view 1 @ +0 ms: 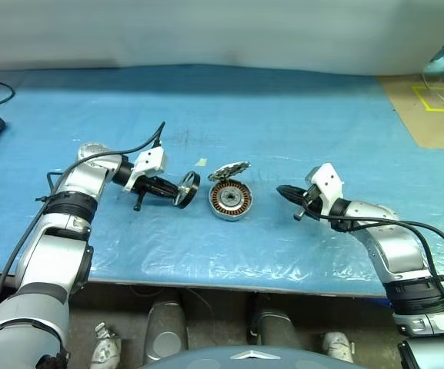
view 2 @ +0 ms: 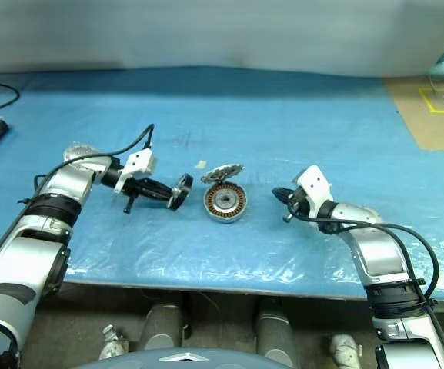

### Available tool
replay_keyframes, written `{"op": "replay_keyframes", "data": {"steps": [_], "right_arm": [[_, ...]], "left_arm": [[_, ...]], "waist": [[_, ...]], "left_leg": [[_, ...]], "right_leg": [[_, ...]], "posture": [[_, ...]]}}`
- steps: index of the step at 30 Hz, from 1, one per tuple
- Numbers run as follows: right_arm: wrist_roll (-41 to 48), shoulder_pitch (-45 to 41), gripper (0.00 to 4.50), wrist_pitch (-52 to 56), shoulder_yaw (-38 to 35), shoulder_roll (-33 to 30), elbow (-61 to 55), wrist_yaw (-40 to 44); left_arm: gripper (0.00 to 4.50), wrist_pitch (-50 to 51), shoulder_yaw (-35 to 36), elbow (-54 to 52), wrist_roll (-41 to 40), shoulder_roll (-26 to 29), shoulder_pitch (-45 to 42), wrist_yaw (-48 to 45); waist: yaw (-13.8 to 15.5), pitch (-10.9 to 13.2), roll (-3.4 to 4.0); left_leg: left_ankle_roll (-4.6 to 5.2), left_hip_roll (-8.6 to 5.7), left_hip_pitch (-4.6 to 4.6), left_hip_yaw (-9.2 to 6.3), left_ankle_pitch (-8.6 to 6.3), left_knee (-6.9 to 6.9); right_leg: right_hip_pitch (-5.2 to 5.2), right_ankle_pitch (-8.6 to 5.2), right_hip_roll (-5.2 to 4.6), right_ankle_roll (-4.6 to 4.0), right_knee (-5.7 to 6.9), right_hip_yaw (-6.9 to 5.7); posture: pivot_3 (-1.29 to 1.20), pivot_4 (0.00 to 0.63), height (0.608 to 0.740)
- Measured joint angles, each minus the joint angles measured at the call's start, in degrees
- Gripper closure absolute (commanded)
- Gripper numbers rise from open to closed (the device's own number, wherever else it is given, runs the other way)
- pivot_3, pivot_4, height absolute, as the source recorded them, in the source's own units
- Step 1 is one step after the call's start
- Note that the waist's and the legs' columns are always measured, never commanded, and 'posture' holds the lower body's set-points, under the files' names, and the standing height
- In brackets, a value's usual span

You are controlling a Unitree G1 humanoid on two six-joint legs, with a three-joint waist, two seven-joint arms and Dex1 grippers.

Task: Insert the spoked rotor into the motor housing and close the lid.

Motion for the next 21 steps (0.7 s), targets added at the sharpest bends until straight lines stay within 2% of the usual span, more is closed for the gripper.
{"op": "replay_keyframes", "data": {"steps": [21], "right_arm": [[-1.1, -0.4, 4.50, -0.1, 0.0, 0.7, 0.9, 0.0]], "left_arm": [[4.37, 3.1, -4.1, -8.2, -5.6, 0.6, 2.8, -0.1]], "waist": [[-0.3, 0.0, 0.00]], "left_leg": [[0.00, 0.01, 0.03, 0.03, 0.00, 0.00]], "right_leg": [[-0.01, 0.00, 0.01, 0.00, 0.02, 0.00]], "posture": [[0.00, 0.150, 0.740]]}}
